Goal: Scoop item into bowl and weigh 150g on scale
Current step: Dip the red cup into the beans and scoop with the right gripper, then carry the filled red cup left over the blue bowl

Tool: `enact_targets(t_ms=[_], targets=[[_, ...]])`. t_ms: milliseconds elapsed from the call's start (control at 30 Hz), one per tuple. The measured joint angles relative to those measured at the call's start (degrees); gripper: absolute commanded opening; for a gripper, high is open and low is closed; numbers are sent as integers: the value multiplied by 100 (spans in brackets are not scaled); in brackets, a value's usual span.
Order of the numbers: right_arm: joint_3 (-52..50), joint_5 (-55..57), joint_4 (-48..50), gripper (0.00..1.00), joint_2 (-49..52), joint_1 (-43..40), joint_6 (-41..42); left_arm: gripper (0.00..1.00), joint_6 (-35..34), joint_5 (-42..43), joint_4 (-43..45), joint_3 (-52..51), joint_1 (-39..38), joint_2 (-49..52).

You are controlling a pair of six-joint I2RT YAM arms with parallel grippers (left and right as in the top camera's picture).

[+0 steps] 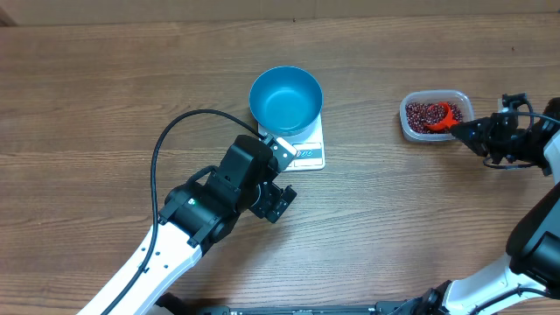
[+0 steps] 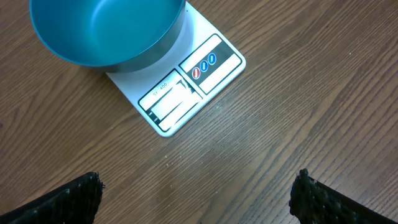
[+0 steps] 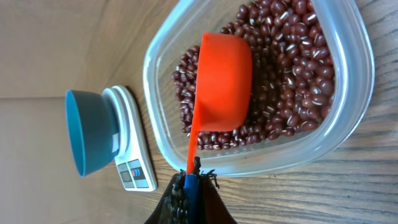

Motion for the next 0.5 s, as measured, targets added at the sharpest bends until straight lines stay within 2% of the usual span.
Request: enact_targets(t_ms=[500], targets=[[0,-638,-219,4,0,-109,-260,99,0,0,0,0,0,0]])
